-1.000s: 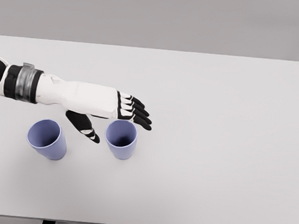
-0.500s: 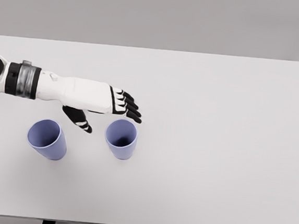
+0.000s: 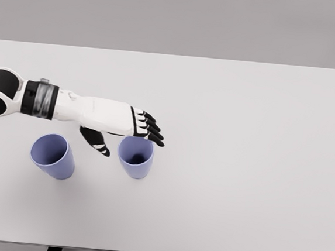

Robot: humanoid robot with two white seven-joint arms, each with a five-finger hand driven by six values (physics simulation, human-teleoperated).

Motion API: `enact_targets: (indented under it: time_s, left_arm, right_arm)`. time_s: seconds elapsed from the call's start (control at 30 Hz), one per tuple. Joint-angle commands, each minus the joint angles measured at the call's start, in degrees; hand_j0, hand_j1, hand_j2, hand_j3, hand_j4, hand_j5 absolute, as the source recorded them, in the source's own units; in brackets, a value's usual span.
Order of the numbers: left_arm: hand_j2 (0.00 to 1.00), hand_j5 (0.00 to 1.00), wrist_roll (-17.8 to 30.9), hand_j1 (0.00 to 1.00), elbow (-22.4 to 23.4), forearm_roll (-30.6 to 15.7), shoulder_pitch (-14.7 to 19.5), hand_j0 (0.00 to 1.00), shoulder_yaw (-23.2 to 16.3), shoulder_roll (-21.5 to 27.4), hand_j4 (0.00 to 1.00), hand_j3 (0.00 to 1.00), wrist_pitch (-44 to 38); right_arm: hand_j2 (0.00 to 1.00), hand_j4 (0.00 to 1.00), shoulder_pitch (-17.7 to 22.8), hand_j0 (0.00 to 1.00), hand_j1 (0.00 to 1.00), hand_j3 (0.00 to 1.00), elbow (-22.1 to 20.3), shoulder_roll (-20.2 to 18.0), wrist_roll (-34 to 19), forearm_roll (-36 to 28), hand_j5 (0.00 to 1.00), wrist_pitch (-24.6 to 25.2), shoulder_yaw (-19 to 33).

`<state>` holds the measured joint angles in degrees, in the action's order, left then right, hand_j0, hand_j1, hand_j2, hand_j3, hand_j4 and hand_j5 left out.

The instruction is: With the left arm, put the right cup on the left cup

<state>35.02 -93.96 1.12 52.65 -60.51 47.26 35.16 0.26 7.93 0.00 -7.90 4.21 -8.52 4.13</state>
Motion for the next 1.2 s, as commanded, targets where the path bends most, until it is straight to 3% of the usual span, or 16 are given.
enact_targets:
  time_s: [0.0, 1.17]
  left_arm:
    - [1.0, 1.0, 0.0, 1.0, 0.3, -0.3, 0.0, 1.0, 0.0, -0.7, 1.0, 1.0, -0.2]
    - [1.0, 1.0, 0.0, 1.0, 3.5, 1.4, -2.2, 1.0, 0.6, -3.1, 1.0, 1.0, -0.2]
  right_arm:
    - [1.0, 1.0, 0.0, 1.0, 1.0, 1.0, 0.0, 0.0, 0.0, 0.0, 1.0, 0.0, 0.0]
    - [1.0, 1.0, 0.0, 1.0, 1.0, 1.0, 0.1, 0.0, 0.0, 0.0, 1.0, 0.0, 0.0]
